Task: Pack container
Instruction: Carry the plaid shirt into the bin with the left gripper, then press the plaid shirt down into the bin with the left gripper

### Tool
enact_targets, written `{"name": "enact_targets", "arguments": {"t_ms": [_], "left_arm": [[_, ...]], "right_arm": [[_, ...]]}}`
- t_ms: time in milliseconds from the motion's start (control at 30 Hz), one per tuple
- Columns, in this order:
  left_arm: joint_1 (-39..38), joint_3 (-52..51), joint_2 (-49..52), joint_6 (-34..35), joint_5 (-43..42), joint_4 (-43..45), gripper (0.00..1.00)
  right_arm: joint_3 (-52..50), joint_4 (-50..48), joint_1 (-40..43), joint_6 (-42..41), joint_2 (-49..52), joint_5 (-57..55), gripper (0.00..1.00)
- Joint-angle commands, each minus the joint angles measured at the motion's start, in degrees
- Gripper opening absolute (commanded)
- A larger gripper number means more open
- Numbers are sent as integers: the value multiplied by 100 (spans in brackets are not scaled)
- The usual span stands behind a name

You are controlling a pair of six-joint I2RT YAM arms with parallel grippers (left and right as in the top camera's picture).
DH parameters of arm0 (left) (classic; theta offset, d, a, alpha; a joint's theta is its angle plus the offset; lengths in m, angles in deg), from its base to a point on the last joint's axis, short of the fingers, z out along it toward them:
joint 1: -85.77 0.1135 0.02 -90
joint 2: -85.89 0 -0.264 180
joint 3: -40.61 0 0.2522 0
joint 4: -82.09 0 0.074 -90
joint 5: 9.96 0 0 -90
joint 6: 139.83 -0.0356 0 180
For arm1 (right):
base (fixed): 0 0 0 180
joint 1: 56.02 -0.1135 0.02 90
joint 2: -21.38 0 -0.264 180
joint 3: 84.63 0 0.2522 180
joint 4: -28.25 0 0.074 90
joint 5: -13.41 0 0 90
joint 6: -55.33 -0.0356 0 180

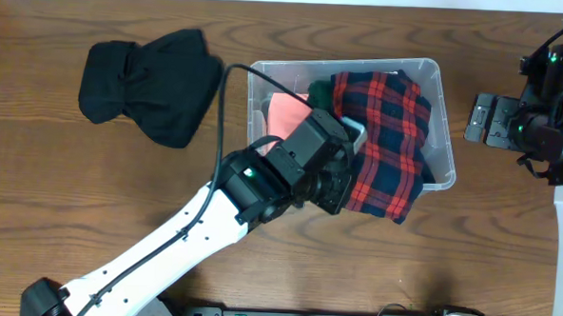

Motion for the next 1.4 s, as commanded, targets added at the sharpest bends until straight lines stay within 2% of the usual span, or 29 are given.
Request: {"name": "enact_targets", "arguments": {"t_ms": [0,433,567,767,900,1000,1167,1367], "left_arm": [[4,26,125,-240,-264,61,25],[39,26,1322,-280,-352,1047,25],[308,28,1985,-271,-378,1554,25],[850,28,2435,28,-461,2006,25],[1128,26,2651,28,-461,2044,25],[1202,26,2811,50,-466,1797,31],[1193,31,2592,-146,-466,1587,39],[1196,122,1349,-258,-424,1663,45]], "right_arm": [[-22,4,31,-70,31,-61,99],[-26,9,31,-70,35,-61,99],[-31,17,31,-70,35,-59,99],[-66,15,31,-70,35,-59,99],[-87,13,31,-70,35,-59,99],[-87,2,31,-70,35,-61,99],[-87,-2,31,-70,35,-61,99],[-87,-2,31,-68,35,-61,99]]}}
